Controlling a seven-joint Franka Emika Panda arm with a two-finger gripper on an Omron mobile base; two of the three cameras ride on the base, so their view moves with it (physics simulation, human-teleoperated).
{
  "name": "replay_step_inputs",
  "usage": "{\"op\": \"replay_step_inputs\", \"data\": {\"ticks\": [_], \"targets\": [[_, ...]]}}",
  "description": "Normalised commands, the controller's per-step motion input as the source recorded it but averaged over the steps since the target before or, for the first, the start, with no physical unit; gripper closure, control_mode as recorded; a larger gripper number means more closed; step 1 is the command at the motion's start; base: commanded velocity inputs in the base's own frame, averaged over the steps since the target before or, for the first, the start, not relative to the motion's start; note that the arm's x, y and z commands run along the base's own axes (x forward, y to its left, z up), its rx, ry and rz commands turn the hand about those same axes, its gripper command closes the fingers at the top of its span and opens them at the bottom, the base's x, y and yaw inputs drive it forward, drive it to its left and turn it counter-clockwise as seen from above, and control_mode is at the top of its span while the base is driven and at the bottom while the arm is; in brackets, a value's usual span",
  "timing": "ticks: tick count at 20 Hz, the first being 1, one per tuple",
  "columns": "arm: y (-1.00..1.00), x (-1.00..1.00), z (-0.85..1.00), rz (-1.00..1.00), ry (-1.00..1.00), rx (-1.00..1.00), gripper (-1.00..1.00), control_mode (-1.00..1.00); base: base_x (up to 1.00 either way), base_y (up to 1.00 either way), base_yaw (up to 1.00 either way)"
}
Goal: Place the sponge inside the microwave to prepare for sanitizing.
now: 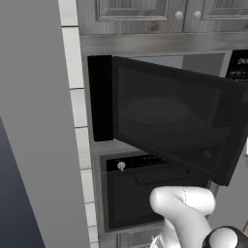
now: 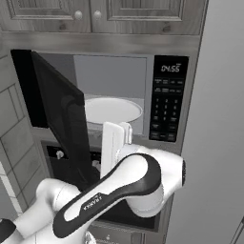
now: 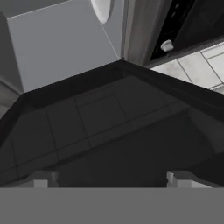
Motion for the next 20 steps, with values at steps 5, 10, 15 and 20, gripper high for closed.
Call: {"op": "replay_step_inputs", "data": {"ticks": [5,10,15,20], "targets": [[0.43,-0.42,0.01,0.04,-0.04,0.0,-1.0,-1.0,0.0,0.0,0.0],[0.58,-0.39,0.0,0.0,-0.07,0.0,-1.0,-1.0,0.0,0.0,0.0],[0.56,-0.44,0.0,0.0,-0.07,0.0,-1.0,-1.0,0.0,0.0,0.0],[0.59,-0.39,0.0,0.0,-0.04,0.0,-1.0,-1.0,0.0,0.0,0.0]]}}
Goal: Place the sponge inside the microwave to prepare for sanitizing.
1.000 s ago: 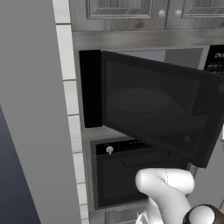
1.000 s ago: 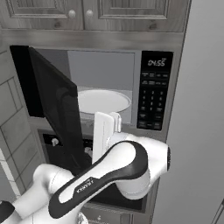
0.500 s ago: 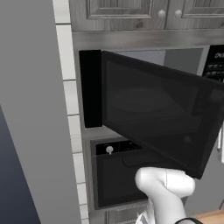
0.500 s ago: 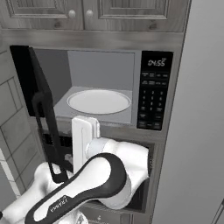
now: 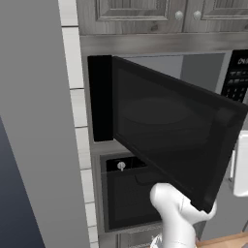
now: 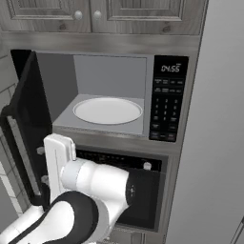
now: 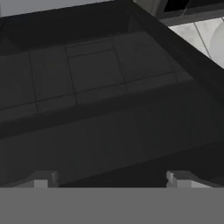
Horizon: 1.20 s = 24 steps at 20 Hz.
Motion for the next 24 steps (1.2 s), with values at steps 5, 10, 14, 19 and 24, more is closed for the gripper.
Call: {"op": "replay_step_inputs", "data": {"ticks": [5,10,14,19,24], "targets": [[0.56,-0.33,0.0,0.05,0.0,0.01,-1.0,-1.0,0.0,0.0,0.0],[0.67,-0.09,0.04,0.12,0.0,0.0,-1.0,-1.0,0.0,0.0,0.0],[0.77,-0.06,0.01,0.14,0.0,0.0,-1.0,-1.0,0.0,0.0,0.0],[0.83,-0.12,-0.03,0.16,0.0,0.0,-1.0,-1.0,0.0,0.0,0.0],[0.81,-0.07,-0.1,0.15,-0.01,0.0,-1.0,-1.0,0.0,0.0,0.0]]}}
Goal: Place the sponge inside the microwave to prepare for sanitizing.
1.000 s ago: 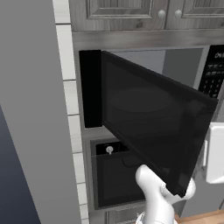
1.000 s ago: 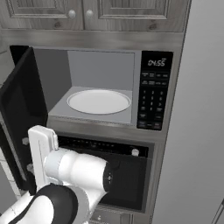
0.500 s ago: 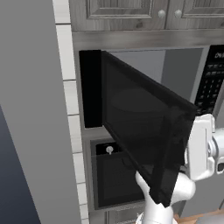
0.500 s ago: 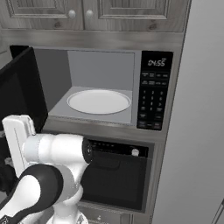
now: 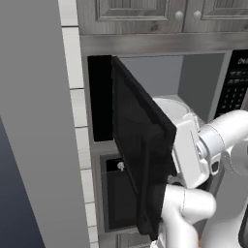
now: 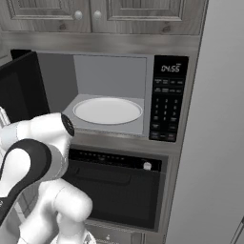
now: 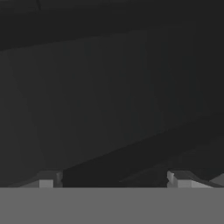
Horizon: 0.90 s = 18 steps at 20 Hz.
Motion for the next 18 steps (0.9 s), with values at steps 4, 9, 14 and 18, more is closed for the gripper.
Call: {"op": "replay_step_inputs", "data": {"ticks": [4,9,14,18], "targets": [[0.66,-0.02,-0.15,0.11,-0.02,0.0,-1.0,-1.0,0.0,0.0,0.0],[0.23,0.02,-0.07,0.03,-0.02,0.0,-1.0,-1.0,0.0,0.0,0.0],[-0.55,0.04,0.09,0.0,-0.01,-0.02,-1.0,-1.0,0.0,0.0,0.0],[-0.6,0.0,0.09,-0.05,-0.13,-0.17,-1.0,-1.0,0.0,0.0,0.0]]}}
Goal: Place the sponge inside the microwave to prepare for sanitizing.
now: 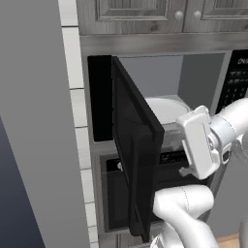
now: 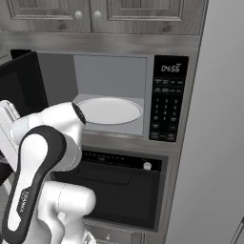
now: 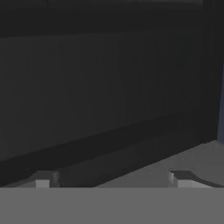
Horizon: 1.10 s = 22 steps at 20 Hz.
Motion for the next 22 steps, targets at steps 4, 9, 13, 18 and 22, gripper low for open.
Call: {"op": "replay_step_inputs", "data": {"ticks": [4,9,13,18,22], "targets": [[-0.5,0.0,0.01,-0.06,-0.33,-0.39,-1.0,-1.0,0.0,0.0,0.0],[-0.44,0.03,-0.07,-0.09,-0.46,-0.47,-1.0,-1.0,0.0,0.0,0.0],[-0.4,0.26,-0.05,-0.11,-0.22,-0.35,-1.0,-1.0,0.0,0.0,0.0],[-0.38,0.41,-0.2,-0.03,-0.04,-0.24,-1.0,-1.0,0.0,0.0,0.0],[-0.31,0.38,-0.38,0.0,-0.1,-0.24,-1.0,-1.0,0.0,0.0,0.0]]}}
